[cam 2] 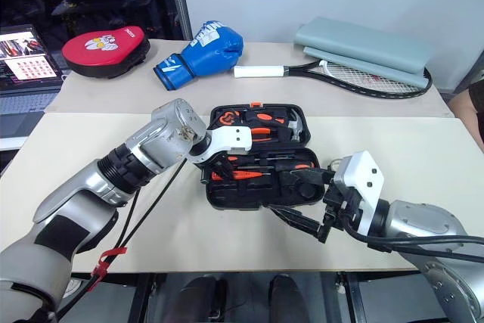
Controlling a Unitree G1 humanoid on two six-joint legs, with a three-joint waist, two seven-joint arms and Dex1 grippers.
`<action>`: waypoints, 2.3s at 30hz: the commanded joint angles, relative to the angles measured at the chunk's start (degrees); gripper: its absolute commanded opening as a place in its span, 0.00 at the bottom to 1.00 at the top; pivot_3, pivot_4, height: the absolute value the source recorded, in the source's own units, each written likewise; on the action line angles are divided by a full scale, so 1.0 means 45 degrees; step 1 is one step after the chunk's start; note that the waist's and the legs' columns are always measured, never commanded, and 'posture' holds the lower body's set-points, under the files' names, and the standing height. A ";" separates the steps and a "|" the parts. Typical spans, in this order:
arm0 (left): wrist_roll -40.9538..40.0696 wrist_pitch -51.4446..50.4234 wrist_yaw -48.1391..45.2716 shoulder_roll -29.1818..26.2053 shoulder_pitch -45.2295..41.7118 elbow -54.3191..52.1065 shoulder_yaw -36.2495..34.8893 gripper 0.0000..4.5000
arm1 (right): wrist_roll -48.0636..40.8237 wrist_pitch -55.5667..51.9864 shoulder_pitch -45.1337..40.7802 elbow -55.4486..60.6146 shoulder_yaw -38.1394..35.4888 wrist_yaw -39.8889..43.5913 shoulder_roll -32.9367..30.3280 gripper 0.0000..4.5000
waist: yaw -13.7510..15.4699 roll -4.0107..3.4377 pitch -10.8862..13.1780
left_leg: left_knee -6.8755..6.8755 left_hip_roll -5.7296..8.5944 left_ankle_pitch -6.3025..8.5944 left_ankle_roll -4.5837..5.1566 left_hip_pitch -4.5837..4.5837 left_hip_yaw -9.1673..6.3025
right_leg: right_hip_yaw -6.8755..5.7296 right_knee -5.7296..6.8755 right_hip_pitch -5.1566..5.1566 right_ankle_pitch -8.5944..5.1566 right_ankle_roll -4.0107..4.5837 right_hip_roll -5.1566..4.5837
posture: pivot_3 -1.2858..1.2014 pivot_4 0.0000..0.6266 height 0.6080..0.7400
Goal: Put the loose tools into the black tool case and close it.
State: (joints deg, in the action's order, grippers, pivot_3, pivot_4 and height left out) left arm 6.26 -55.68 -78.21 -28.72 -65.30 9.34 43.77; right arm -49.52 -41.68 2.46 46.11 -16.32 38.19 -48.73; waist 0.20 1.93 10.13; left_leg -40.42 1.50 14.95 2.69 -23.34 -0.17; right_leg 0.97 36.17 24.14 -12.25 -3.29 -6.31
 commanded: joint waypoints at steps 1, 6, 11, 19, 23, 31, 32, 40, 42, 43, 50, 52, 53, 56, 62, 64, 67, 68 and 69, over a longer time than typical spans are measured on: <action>-0.0469 -0.0268 -0.0406 -0.0227 -0.0489 -0.0659 -0.0433 0.69 | -0.0011 0.0338 -0.0127 0.0262 -0.0158 -0.0005 0.0016 1.00 | 0.0009 0.0000 0.0000 | 0.0000 0.0000 0.0000 0.0000 -0.0002 -0.0001 | -0.0001 -0.0001 0.0002 0.0000 0.0000 0.0000 | 0.52 0.24 0.97; -0.0990 0.0171 -0.0634 -0.0363 -0.1103 -0.0627 -0.1005 1.00 | -0.0022 0.0312 -0.0048 0.0210 -0.0245 0.0055 -0.0025 1.00 | 0.0068 0.0002 0.0001 | 0.0000 0.0003 0.0000 0.0000 -0.0012 -0.0001 | -0.0002 -0.0006 0.0005 0.0000 -0.0001 -0.0003 | 0.52 0.24 0.97; -0.1086 0.1500 -0.0061 0.0075 -0.1103 0.0199 -0.1529 0.82 | -0.0072 0.0265 -0.0048 0.0238 -0.0335 0.0047 -0.0066 1.00 | 0.0084 0.0001 0.0001 | 0.0001 0.0002 0.0000 0.0000 -0.0007 -0.0001 | -0.0003 -0.0010 0.0001 -0.0001 -0.0001 -0.0003 | 0.52 0.24 0.97; -0.0965 0.2691 -0.0041 0.0168 -0.0147 0.0387 -0.1361 0.16 | -0.0212 0.0175 0.0055 0.0210 -0.0691 0.0125 -0.0259 1.00 | 0.0049 0.0001 0.0001 | 0.0003 0.0001 0.0000 0.0000 -0.0013 0.0001 | -0.0001 -0.0005 0.0011 0.0001 0.0002 -0.0002 | 0.52 0.24 0.97; -0.0886 0.2862 0.0083 0.0302 -0.0005 0.0601 -0.1404 0.00 | -0.0254 0.0143 0.0051 0.0219 -0.0697 0.0098 -0.0276 1.00 | 0.0085 0.0001 0.0001 | 0.0001 0.0005 0.0000 0.0000 -0.0009 0.0003 | 0.0000 -0.0009 0.0000 0.0001 0.0000 -0.0006 | 0.52 0.24 0.97; -0.2400 0.4382 0.0871 0.1112 0.1132 0.1748 -0.3867 0.00 | -0.0382 0.0060 0.0096 0.0273 -0.0627 -0.0038 -0.0208 1.00 | 0.0084 0.0001 0.0001 | 0.0001 0.0003 0.0000 0.0000 -0.0008 0.0001 | -0.0001 -0.0007 0.0004 0.0001 0.0001 -0.0006 | 0.52 0.24 0.97; -0.2631 0.5302 0.1106 0.1250 0.1489 0.2196 -0.4397 0.00 | -0.0409 0.0043 0.0176 0.0305 -0.0623 -0.0061 -0.0198 1.00 | 0.0079 0.0000 0.0000 | 0.0002 0.0003 0.0000 0.0000 -0.0004 0.0001 | -0.0001 -0.0008 0.0002 0.0002 0.0002 -0.0006 | 0.52 0.24 0.97; -0.4196 0.8282 0.0015 0.1527 0.3371 0.3983 -0.6429 0.00 | -0.0866 -0.0109 0.0514 0.0535 -0.0775 -0.0273 -0.0271 1.00 | 0.0091 0.0000 0.0000 | 0.0002 0.0008 0.0000 0.0000 0.0002 0.0003 | -0.0002 -0.0005 0.0001 0.0009 0.0007 -0.0020 | 0.52 0.24 0.97; -0.4516 0.8085 -0.0262 0.1603 0.3623 0.4181 -0.6657 0.00 | -0.1004 -0.0152 0.0551 0.0532 -0.0860 -0.0309 -0.0352 1.00 | 0.0095 0.0000 0.0000 | 0.0001 0.0013 0.0000 0.0000 0.0003 0.0003 | -0.0002 -0.0008 -0.0003 0.0012 0.0002 -0.0024 | 0.52 0.24 0.97; -0.4551 0.8054 -0.0353 0.1641 0.3675 0.4236 -0.6672 0.00 | -0.1059 -0.0157 0.0564 0.0500 -0.0912 -0.0306 -0.0394 1.00 | 0.0095 0.0001 0.0000 | 0.0001 0.0014 0.0000 0.0000 0.0002 0.0003 | -0.0002 -0.0009 -0.0004 0.0012 0.0001 -0.0025 | 0.52 0.24 0.97; -0.4058 0.9615 -0.0233 0.1773 0.3931 0.5204 -0.6690 0.00 | -0.1319 -0.0207 0.0476 0.0395 -0.0940 -0.0458 -0.0565 1.00 | 0.0112 0.0001 0.0000 | 0.0001 0.0015 0.0000 0.0000 0.0000 0.0000 | -0.0009 -0.0010 -0.0007 0.0013 0.0001 -0.0025 | 0.52 0.24 0.97; -0.4007 0.9713 -0.0258 0.1769 0.3981 0.5383 -0.6694 0.00 | -0.1328 -0.0208 0.0446 0.0369 -0.0874 -0.0514 -0.0570 1.00 | 0.0089 0.0001 0.0000 | 0.0001 0.0015 0.0000 0.0000 0.0001 0.0000 | -0.0010 -0.0009 -0.0006 0.0013 0.0001 -0.0024 | 0.52 0.24 0.97; -0.4024 0.9687 -0.0308 0.1771 0.4039 0.5368 -0.6703 0.00 | -0.1335 -0.0206 0.0456 0.0363 -0.0862 -0.0532 -0.0572 1.00 | 0.0081 0.0001 0.0000 | 0.0001 0.0013 0.0000 0.0000 0.0003 0.0002 | -0.0008 -0.0008 -0.0006 0.0013 0.0001 -0.0023 | 0.52 0.24 0.97; -0.3892 0.9973 -0.0412 0.1747 0.4296 0.5200 -0.6576 0.00 | -0.1369 -0.0217 0.0499 0.0352 -0.0860 -0.0557 -0.0574 1.00 | 0.0095 0.0000 0.0000 | 0.0001 0.0013 0.0000 0.0000 0.0005 0.0000 | -0.0009 -0.0007 -0.0008 0.0013 0.0002 -0.0022 | 0.52 0.24 0.97; -0.3543 1.0600 -0.0421 0.1738 0.4556 0.5263 -0.6354 0.00 | -0.1451 -0.0227 0.0626 0.0400 -0.0923 -0.0509 -0.0623 1.00 | 0.0100 -0.0001 -0.0003 | 0.0001 0.0013 0.0000 0.0000 0.0014 -0.0001 | -0.0008 -0.0009 -0.0020 0.0014 0.0001 -0.0024 | 0.52 0.24 0.97; -0.3466 1.0728 -0.0510 0.1701 0.4665 0.5234 -0.6298 0.00 | -0.1442 -0.0195 0.0679 0.0416 -0.0895 -0.0491 -0.0639 1.00 | 0.0097 -0.0004 -0.0008 | 0.0001 0.0012 0.0000 0.0000 0.0020 -0.0001 | -0.0009 -0.0008 -0.0024 0.0014 0.0001 -0.0023 | 0.52 0.24 0.97; -0.3254 1.1103 -0.0443 0.1675 0.4798 0.5369 -0.6267 0.00 | -0.1391 -0.0149 0.0714 0.0413 -0.0857 -0.0443 -0.0650 1.00 | 0.0097 -0.0009 -0.0035 | 0.0001 0.0012 0.0000 0.0000 0.0023 0.0000 | -0.0008 -0.0008 -0.0027 0.0013 0.0001 -0.0023 | 0.52 0.24 0.97; -0.3166 1.1252 -0.0406 0.1673 0.4810 0.5435 -0.6258 0.00 | -0.1383 -0.0143 0.0699 0.0387 -0.0859 -0.0433 -0.0655 1.00 | 0.0098 -0.0010 -0.0044 | 0.0001 0.0012 0.0000 0.0000 0.0026 0.0000 | -0.0008 -0.0009 -0.0029 0.0013 0.0001 -0.0023 | 0.52 0.24 0.97; -0.3091 1.1363 -0.0386 0.1671 0.4817 0.5489 -0.6247 0.00 | -0.1373 -0.0136 0.0684 0.0365 -0.0859 -0.0434 -0.0652 1.00 | 0.0098 -0.0010 -0.0048 | 0.0001 0.0012 0.0000 0.0000 0.0028 0.0000 | -0.0007 -0.0009 -0.0032 0.0013 0.0001 -0.0024 | 0.52 0.24 0.97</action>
State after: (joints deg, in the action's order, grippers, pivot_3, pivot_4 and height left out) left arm -9.06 -5.49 -79.96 -20.97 -44.80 32.95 14.61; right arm -55.28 -42.77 5.69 46.72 -18.89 36.12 -51.12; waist 0.64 1.88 9.91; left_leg -40.42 1.55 14.95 2.69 -23.19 -0.17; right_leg 0.94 36.13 23.97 -12.19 -3.29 -6.42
